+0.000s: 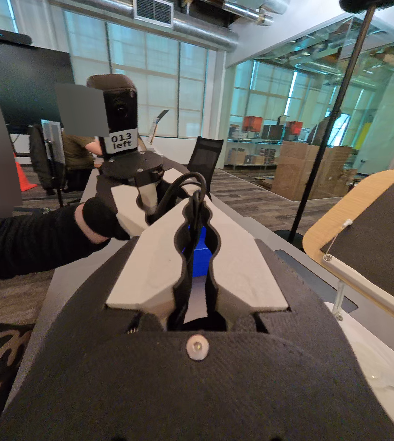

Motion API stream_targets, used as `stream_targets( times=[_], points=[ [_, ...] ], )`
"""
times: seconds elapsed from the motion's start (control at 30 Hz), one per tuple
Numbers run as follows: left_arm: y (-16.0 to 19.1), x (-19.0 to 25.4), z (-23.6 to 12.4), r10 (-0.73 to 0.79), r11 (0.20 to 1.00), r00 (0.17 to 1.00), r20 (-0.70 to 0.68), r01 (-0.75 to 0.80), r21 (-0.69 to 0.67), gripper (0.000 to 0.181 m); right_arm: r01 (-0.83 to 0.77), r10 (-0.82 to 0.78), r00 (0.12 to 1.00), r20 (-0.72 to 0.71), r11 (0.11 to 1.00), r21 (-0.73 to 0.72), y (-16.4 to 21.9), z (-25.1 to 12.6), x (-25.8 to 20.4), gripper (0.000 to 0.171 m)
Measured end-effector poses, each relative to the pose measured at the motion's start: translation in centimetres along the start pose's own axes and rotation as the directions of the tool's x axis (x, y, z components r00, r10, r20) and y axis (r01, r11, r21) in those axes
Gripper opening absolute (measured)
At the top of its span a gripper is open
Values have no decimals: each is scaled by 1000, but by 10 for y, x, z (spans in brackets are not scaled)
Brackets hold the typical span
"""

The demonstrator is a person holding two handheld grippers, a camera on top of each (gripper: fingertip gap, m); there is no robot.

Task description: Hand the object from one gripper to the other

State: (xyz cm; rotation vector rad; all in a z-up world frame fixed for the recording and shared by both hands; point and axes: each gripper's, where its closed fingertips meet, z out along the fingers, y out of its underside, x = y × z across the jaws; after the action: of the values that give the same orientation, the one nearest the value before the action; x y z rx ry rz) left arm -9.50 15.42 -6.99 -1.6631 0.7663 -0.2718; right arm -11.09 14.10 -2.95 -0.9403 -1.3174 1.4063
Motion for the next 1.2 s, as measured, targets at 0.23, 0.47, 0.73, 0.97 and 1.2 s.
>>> stream_targets(
  times=[0.23, 0.47, 0.73, 0.97, 1.2],
  points=[
    [18, 1, 24, 71, 992, 991, 117, -59, -110, 80, 17, -18, 998, -61, 1000, -22, 5, 12, -1, 3],
    [19, 15, 29, 25, 997, 999, 36, -23, -74, 44, 49, -52, 997, -57, 997, -53, 8, 15, -6, 3],
    [24, 24, 29, 16, 996, 999, -50, -20, -85, 1, 26, -25, 999, 25, 998, -60, 2, 6, -11, 3],
    [27, 44, 18, 8, 994, 975, -224, -32, -104, 1, 84, -76, 992, 98, 994, -75, -4, -7, -18, 41],
    [43, 96, -2, 80, 968, 867, -492, -186, -169, 1, 146, -104, 964, 244, 976, -159, 13, -17, -41, 73]
  ],
)
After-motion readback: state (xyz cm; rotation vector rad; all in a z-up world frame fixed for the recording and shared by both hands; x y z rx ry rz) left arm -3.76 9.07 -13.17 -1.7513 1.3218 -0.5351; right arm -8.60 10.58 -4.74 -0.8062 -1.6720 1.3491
